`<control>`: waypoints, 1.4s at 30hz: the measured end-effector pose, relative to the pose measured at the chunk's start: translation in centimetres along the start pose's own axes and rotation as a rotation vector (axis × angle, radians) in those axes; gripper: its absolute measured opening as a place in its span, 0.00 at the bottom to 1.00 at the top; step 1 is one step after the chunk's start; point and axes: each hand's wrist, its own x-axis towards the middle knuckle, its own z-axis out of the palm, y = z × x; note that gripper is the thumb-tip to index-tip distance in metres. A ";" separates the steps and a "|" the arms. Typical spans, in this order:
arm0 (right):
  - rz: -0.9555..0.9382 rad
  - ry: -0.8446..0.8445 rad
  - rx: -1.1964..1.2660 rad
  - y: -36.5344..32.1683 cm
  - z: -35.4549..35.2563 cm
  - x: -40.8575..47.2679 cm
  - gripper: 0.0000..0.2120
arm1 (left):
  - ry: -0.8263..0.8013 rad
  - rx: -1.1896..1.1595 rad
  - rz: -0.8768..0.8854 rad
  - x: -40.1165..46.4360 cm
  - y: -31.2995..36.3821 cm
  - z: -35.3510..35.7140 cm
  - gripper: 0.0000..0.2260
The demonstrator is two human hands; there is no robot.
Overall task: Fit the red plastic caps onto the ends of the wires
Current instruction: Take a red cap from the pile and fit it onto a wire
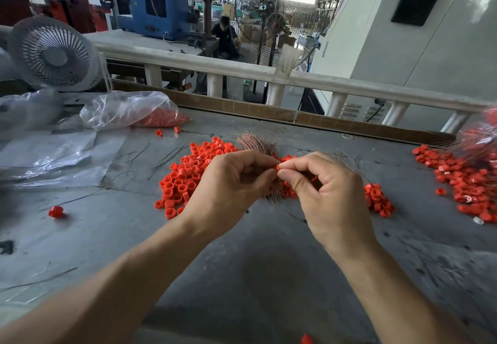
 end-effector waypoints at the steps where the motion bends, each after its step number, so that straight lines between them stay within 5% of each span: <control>1: -0.010 0.004 -0.020 -0.1 0.1 0.0 0.02 | 0.003 0.007 0.003 0.0 0.0 0.0 0.09; 10: -0.146 -0.058 -0.208 -0.2 -0.2 -0.1 0.07 | 0.008 -0.211 -0.130 -0.1 0.6 0.1 0.06; 17: -0.236 0.098 -0.448 -0.8 1.5 -0.6 0.05 | 0.020 -0.309 -0.269 -0.1 0.6 0.4 0.07; 31: -0.257 0.162 -0.366 -0.2 1.8 -0.3 0.04 | 0.014 -0.326 -0.327 0.0 1.0 0.1 0.08; 40: -0.372 0.098 -0.242 -1.4 1.7 -0.4 0.05 | -0.083 -0.457 -0.420 0.1 1.4 0.0 0.27; 42: -0.388 0.096 -0.235 -1.9 1.8 -0.5 0.05 | -0.121 -0.547 -0.414 0.0 1.6 0.0 0.25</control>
